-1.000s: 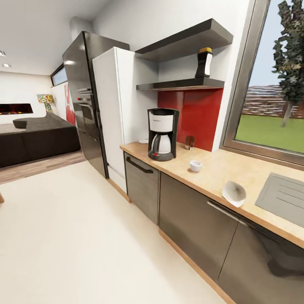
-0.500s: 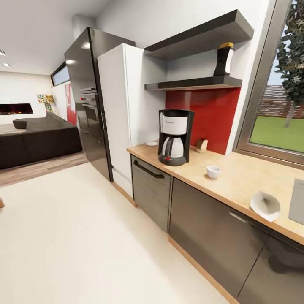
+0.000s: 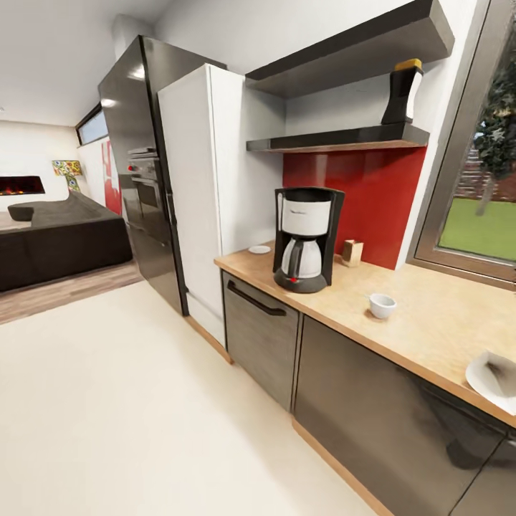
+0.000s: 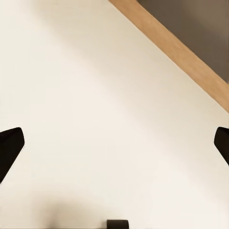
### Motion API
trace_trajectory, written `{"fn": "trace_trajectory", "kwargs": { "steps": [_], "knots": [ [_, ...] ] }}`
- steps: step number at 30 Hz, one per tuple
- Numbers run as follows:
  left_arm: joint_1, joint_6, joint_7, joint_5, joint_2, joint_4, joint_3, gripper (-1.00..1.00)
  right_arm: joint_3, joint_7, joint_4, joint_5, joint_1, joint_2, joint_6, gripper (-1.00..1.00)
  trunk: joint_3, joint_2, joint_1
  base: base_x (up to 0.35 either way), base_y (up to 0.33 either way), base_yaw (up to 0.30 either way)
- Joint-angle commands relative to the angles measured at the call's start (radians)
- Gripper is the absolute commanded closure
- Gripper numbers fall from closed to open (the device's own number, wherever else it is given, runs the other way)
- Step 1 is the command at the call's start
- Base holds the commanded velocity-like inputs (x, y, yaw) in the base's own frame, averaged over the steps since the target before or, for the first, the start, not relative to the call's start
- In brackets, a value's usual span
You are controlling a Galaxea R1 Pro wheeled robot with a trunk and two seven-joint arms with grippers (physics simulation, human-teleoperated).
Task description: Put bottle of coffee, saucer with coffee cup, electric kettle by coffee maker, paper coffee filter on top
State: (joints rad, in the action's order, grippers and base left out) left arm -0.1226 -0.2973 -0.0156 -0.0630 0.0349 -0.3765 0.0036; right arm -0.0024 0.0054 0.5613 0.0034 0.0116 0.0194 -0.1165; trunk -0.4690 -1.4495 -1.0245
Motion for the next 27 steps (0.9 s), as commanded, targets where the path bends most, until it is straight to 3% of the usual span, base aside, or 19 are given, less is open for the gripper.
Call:
{"fn": "trace_trajectory", "kwargs": {
  "steps": [1, 8, 27],
  "knots": [
    [0.000, -0.003, -0.001, -0.006, 0.000, 0.001, 0.001, -1.00, 0.000, 0.001, -0.001, 0.000, 0.001, -0.001, -0.003, -1.00, -0.001, 0.000, 0.000, 0.276, 0.112, -0.235],
    [0.000, -0.003, -0.001, -0.007, -0.004, 0.006, -0.001, -1.00, 0.000, 0.001, -0.002, 0.000, 0.001, -0.002, -0.003, -1.00, -0.001, 0.000, 0.000, 0.174, 0.058, -0.264],
    [0.004, -0.003, -0.001, -0.006, -0.004, 0.009, -0.002, -1.00, 0.001, 0.001, -0.003, 0.000, 0.001, -0.004, -0.003, -1.00, -0.001, 0.000, 0.000, 0.006, 0.001, -0.277]
  ]
}}
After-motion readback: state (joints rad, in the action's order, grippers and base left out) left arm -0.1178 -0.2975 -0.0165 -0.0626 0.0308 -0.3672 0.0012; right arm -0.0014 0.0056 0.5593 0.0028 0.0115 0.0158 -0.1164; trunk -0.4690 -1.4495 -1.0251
